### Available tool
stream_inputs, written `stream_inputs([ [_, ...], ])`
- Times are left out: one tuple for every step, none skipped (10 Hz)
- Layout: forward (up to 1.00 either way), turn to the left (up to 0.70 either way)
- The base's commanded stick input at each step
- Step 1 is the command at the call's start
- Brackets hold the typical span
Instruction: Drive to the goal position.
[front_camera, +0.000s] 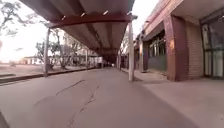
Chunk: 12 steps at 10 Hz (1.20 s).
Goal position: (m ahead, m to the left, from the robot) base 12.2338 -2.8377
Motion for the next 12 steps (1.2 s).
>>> stream_inputs([
  [0.7,0.0],
  [0.7,0.0],
  [0.7,0.0],
  [0.7,0.0],
  [0.7,0.0],
  [0.7,0.0],
  [0.7,0.02],
  [0.7,0.2],
  [0.7,0.33],
  [0.7,0.17],
  [0.7,0.01],
  [0.7,0.0],
])
